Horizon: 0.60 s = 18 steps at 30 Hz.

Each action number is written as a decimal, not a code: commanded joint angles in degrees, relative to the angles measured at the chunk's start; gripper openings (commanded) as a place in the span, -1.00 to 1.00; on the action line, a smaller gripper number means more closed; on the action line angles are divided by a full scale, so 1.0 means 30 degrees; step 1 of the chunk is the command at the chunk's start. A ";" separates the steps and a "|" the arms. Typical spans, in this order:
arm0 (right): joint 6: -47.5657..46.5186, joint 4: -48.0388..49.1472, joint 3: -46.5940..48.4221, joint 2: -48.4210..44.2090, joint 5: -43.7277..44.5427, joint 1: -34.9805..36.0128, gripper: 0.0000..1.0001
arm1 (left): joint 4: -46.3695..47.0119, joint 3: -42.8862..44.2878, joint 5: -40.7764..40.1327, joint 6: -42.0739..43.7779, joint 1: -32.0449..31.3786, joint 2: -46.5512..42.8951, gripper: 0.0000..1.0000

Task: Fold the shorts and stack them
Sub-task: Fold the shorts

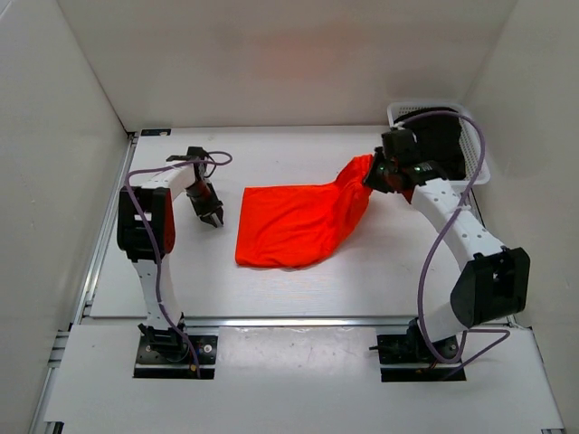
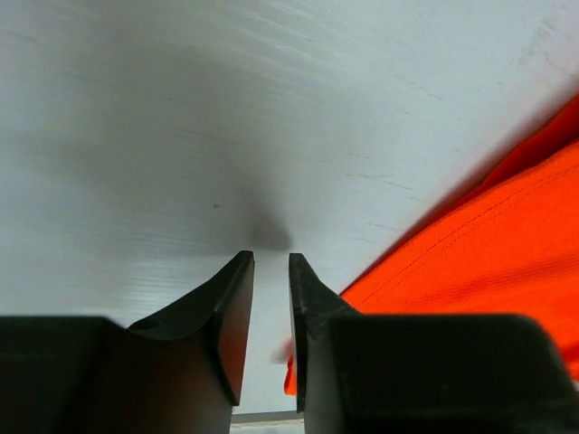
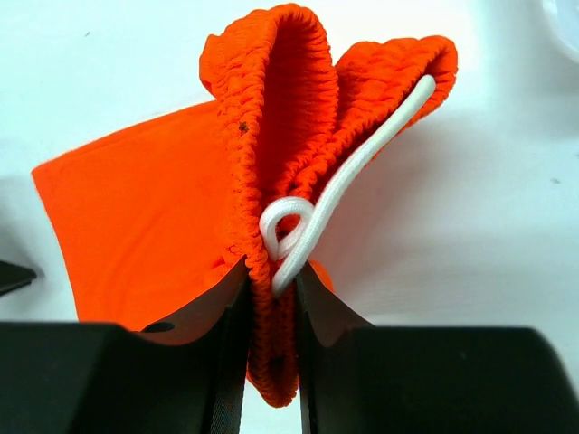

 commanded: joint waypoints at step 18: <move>-0.1654 -0.6250 1.3509 1.0288 0.7487 1.1322 -1.00 | 0.0905 0.0448 0.1986 0.0625 -0.0972 0.1631 -0.59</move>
